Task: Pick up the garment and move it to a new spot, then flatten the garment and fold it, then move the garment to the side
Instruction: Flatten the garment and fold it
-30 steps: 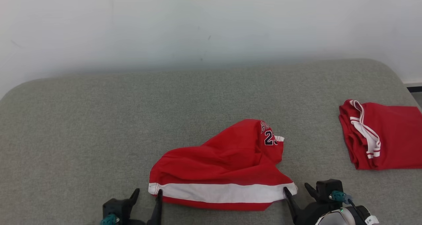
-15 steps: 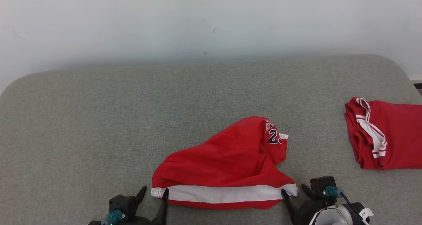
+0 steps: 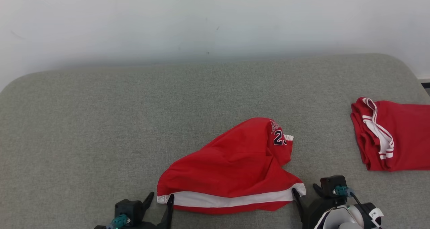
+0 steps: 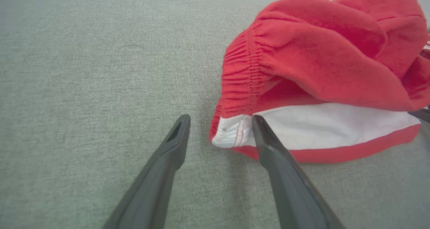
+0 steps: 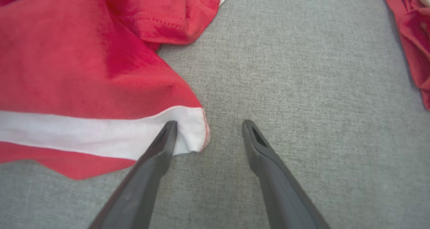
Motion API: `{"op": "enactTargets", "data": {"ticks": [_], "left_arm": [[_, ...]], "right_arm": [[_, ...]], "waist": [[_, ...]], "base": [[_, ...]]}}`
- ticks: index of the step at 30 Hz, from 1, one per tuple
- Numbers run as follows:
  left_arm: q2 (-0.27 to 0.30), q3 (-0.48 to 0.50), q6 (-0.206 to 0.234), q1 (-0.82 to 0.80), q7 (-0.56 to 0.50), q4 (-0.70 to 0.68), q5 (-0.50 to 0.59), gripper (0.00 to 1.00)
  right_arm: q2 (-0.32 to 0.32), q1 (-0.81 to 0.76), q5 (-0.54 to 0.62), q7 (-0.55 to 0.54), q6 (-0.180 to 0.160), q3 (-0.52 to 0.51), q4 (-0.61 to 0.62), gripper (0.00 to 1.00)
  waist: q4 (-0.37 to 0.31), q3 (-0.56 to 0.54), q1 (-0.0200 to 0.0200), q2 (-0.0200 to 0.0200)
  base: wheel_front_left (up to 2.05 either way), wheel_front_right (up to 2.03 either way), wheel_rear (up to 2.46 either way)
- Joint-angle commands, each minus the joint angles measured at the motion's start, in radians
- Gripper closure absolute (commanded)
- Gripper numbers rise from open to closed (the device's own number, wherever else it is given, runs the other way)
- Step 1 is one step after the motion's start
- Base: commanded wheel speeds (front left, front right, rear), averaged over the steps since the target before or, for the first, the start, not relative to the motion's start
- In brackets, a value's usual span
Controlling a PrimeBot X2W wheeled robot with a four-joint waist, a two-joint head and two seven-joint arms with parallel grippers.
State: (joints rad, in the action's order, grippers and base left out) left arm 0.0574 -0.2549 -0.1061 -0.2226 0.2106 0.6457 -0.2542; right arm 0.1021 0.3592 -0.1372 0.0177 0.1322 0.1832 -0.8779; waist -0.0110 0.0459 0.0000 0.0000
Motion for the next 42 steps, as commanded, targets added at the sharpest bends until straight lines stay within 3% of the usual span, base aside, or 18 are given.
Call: {"op": "enactTargets", "data": {"ticks": [1, 2, 3, 5, 10, 16, 24, 30, 37, 42], "left_arm": [[0.004, -0.002, -0.003, -0.013, 0.000, 0.001, -0.009, 0.63], [0.004, -0.006, -0.004, -0.014, -0.002, 0.003, -0.012, 0.83], [0.005, -0.010, -0.006, -0.013, -0.003, 0.005, -0.013, 1.00], [0.006, -0.016, -0.006, -0.011, -0.003, 0.008, -0.018, 1.00], [0.004, -0.020, -0.015, 0.009, -0.004, -0.003, -0.052, 1.00], [-0.002, -0.004, -0.023, 0.017, -0.040, -0.131, -0.192, 1.00], [-0.003, 0.027, -0.024, -0.033, -0.230, -0.382, -0.442, 1.00], [0.018, 0.068, 0.000, -0.186, -0.388, -0.470, -0.539, 1.00], [0.082, 0.109, 0.018, -0.480, -0.499, -0.450, -0.560, 1.00], [0.109, 0.146, 0.034, -0.669, -0.483, -0.409, -0.543, 1.00]], "right_arm": [[-0.002, 0.001, 0.007, -0.008, -0.003, 0.000, -0.010, 0.00], [-0.005, 0.002, 0.008, -0.010, -0.003, 0.002, -0.010, 0.00], [-0.008, 0.003, 0.006, -0.012, -0.003, 0.004, -0.011, 0.49], [-0.013, 0.004, 0.000, -0.013, -0.003, 0.011, -0.013, 1.00], [-0.017, 0.003, -0.032, 0.007, -0.003, 0.021, 0.013, 1.00], [-0.006, -0.015, -0.127, 0.007, -0.003, 0.028, 0.138, 1.00], [0.058, 0.014, -0.289, -0.082, -0.003, 0.023, 0.456, 1.00], [0.093, 0.165, -0.379, -0.199, -0.003, 0.044, 0.605, 1.00], [0.083, 0.470, -0.501, -0.271, -0.003, 0.068, 0.550, 1.00], [0.099, 0.669, -0.490, -0.244, -0.003, 0.077, 0.453, 1.00]], "waist": [[0.001, 0.001, 0.0000, 0.0000], [0.001, 0.002, 0.0000, 0.0000], [0.001, 0.003, 0.0000, 0.0000], [0.002, 0.002, 0.0000, 0.0000], [0.003, -0.012, 0.0000, 0.0000], [0.004, -0.033, 0.0000, 0.0000], [-0.026, -0.027, 0.0000, 0.0000], [-0.070, 0.056, 0.0000, 0.0000], [-0.129, 0.231, 0.0000, 0.0000], [-0.150, 0.344, 0.0000, 0.0000]], "base": [[0.00, 0.00, 0.00], [0.00, 0.00, 0.00], [0.00, 0.00, 0.00], [0.00, 0.00, 0.00], [0.00, 0.00, 0.00], [0.00, 0.00, 0.00], [0.00, 0.00, 0.00], [0.00, 0.00, 0.00], [0.00, 0.00, 0.00], [0.00, 0.00, 0.00]]}}
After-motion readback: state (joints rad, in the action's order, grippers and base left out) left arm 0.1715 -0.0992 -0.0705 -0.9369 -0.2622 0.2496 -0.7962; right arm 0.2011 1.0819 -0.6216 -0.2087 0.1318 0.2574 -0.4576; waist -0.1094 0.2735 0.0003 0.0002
